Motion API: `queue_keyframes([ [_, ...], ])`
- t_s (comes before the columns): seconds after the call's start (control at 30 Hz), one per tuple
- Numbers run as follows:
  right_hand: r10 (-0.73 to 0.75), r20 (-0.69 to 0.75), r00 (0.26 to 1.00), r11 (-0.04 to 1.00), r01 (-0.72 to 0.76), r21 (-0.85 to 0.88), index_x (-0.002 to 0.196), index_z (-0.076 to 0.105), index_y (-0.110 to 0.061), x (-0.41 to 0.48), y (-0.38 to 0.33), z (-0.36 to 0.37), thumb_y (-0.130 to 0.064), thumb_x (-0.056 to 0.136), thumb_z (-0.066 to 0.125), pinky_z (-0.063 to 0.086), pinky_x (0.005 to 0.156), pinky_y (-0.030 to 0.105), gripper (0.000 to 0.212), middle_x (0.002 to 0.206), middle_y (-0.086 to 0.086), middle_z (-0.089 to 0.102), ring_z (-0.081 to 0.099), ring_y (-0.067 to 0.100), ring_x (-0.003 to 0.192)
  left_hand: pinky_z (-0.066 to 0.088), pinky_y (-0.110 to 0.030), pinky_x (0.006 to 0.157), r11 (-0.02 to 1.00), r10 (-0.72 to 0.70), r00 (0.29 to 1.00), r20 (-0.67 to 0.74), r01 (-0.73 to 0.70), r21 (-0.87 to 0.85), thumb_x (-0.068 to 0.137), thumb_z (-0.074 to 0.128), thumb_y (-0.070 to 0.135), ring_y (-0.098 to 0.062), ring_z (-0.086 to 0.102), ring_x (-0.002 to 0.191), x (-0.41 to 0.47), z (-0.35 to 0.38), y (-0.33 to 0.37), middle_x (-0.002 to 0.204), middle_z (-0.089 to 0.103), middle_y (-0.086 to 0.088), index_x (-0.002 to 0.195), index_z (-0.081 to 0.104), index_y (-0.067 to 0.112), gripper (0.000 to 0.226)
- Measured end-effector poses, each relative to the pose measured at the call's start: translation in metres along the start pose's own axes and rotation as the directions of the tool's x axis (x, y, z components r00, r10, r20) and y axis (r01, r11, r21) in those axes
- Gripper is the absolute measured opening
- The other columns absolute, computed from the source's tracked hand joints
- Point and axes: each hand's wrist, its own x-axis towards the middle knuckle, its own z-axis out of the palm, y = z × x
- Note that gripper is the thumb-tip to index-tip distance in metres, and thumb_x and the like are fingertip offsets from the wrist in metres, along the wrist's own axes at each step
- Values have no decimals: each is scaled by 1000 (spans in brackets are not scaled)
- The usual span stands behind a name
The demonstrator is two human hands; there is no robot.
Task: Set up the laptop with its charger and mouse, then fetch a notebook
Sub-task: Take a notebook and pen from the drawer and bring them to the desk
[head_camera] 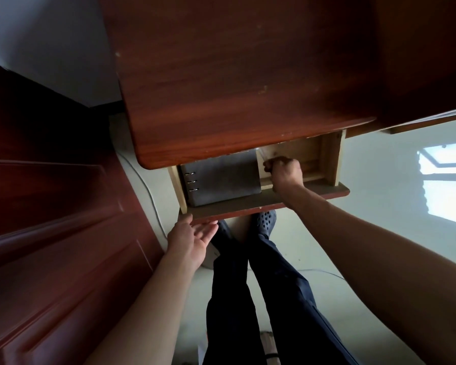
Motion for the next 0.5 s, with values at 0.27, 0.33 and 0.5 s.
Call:
queue_keyframes([
  [0.27, 38, 285, 958, 981, -90, 170, 84, 66, -22, -13, -11, 17, -46, 60, 88, 49, 53, 15, 40, 85, -8, 71, 67, 6, 74, 52, -42, 80, 999, 16, 1000, 14, -16, 40, 101, 40, 19, -35, 65, 95, 4, -3, -1, 102, 62, -24, 112, 48, -2, 24],
  [0.33, 29, 354, 935, 986, -84, 141, 92, 70, -19, -16, -12, 12, -50, 56, 88, 53, 54, 18, 51, 88, -5, 74, 71, 9, 75, 52, -42, 82, 999, 11, 1000, 17, -12, 38, 101, 40, 19, -35, 64, 96, 3, -3, 0, 105, 62, -25, 108, 51, -2, 25],
  [0.5, -49, 461, 886, 970, -69, 235, 93, 76, -20, -30, 1, -16, -39, 65, 85, 60, 69, 38, 35, 94, 3, 76, 74, 21, 86, 50, -42, 86, 1000, -20, 999, 26, 19, 10, 100, 42, 20, -35, 62, 103, 0, 0, 0, 117, 60, -25, 118, 52, -5, 33],
])
